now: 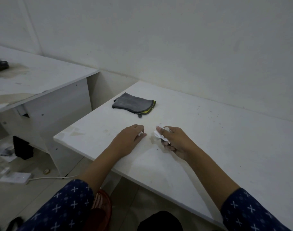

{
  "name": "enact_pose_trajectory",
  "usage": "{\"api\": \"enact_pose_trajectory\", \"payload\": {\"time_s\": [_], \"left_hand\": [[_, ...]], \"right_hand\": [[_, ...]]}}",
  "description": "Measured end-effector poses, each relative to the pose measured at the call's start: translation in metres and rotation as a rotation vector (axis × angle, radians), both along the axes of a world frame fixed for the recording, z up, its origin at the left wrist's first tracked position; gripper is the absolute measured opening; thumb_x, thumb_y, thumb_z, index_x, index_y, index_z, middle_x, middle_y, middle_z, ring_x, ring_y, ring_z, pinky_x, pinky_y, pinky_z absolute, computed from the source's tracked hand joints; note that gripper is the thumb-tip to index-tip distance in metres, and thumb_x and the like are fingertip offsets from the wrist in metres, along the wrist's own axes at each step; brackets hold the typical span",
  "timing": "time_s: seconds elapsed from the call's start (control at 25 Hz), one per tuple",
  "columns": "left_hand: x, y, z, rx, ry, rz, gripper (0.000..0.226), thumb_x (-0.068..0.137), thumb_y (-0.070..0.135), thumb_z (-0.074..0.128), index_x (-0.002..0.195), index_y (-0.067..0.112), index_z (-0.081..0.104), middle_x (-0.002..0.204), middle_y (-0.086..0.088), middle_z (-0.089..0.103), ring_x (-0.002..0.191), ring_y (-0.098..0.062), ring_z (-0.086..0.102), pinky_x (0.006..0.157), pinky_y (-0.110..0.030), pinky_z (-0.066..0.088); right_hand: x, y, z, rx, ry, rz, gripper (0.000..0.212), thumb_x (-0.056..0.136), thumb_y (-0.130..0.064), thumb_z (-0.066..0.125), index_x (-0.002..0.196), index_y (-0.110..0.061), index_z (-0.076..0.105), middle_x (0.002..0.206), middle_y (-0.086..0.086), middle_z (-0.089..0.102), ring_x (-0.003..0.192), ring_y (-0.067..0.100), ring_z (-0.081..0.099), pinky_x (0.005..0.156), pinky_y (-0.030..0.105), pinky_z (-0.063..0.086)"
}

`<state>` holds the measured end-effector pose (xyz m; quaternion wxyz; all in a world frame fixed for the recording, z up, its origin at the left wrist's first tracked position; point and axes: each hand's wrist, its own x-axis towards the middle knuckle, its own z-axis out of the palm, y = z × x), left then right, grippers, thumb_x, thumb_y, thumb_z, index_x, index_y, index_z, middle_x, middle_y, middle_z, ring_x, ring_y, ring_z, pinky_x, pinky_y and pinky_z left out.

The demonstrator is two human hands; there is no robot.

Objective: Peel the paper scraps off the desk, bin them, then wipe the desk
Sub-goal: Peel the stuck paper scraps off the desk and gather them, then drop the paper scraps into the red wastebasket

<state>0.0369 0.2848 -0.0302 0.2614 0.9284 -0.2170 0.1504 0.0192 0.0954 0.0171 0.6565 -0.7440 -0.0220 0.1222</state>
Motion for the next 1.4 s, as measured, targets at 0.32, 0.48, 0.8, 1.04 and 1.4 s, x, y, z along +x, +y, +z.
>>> {"api": "enact_pose_trajectory", "payload": {"time_s": [0.32, 0.48, 0.8, 1.04, 1.4], "left_hand": [[-0.023, 0.014, 0.023, -0.897, 0.082, 0.36, 0.031, 0.095, 0.026, 0.047, 0.074, 0.004, 0.051, 0.061, -0.008, 0.046, 0.046, -0.002, 0.043, 0.045, -0.014, 0.036], [-0.051, 0.027, 0.04, -1.49, 0.289, 0.451, 0.03, 0.095, 0.029, 0.048, 0.072, 0.01, 0.053, 0.064, -0.003, 0.045, 0.051, -0.01, 0.04, 0.042, -0.017, 0.032], [-0.127, 0.084, -0.003, -2.052, 0.27, 0.295, 0.036, 0.098, 0.027, 0.039, 0.063, 0.017, 0.036, 0.044, 0.009, 0.027, 0.035, -0.003, 0.023, 0.034, -0.014, 0.024], [-0.153, 0.124, -0.101, -2.249, 0.326, 0.736, 0.035, 0.096, 0.013, 0.039, 0.061, 0.015, 0.033, 0.04, 0.006, 0.033, 0.029, -0.004, 0.029, 0.031, -0.014, 0.029], [-0.111, 0.142, -0.273, -2.2, 0.707, 1.32, 0.025, 0.095, 0.026, 0.044, 0.093, 0.003, 0.054, 0.077, -0.01, 0.051, 0.066, -0.017, 0.049, 0.064, -0.027, 0.042]], "right_hand": [[-0.017, 0.023, 0.003, 0.469, 0.192, -0.125, 0.022, 0.095, -0.02, 0.052, 0.079, -0.005, 0.054, 0.061, 0.002, 0.059, 0.04, 0.003, 0.035, 0.03, 0.011, 0.024], [-0.038, 0.055, 0.007, 0.589, 0.255, -0.027, 0.025, 0.096, -0.022, 0.05, 0.075, -0.008, 0.05, 0.051, -0.003, 0.054, 0.037, 0.003, 0.035, 0.028, 0.01, 0.023], [-0.108, 0.162, -0.036, 0.75, 0.466, 0.342, 0.028, 0.097, -0.027, 0.047, 0.074, -0.014, 0.056, 0.062, -0.002, 0.04, 0.036, 0.003, 0.034, 0.027, 0.009, 0.024], [-0.118, 0.219, -0.137, 0.814, 0.716, 0.259, 0.024, 0.099, -0.023, 0.041, 0.079, -0.011, 0.048, 0.057, -0.001, 0.049, 0.034, 0.002, 0.037, 0.025, 0.009, 0.023], [-0.081, 0.252, -0.311, 0.663, 0.979, -0.028, 0.024, 0.095, -0.025, 0.05, 0.083, -0.005, 0.054, 0.05, 0.002, 0.054, 0.037, 0.004, 0.047, 0.027, 0.012, 0.028]]}}
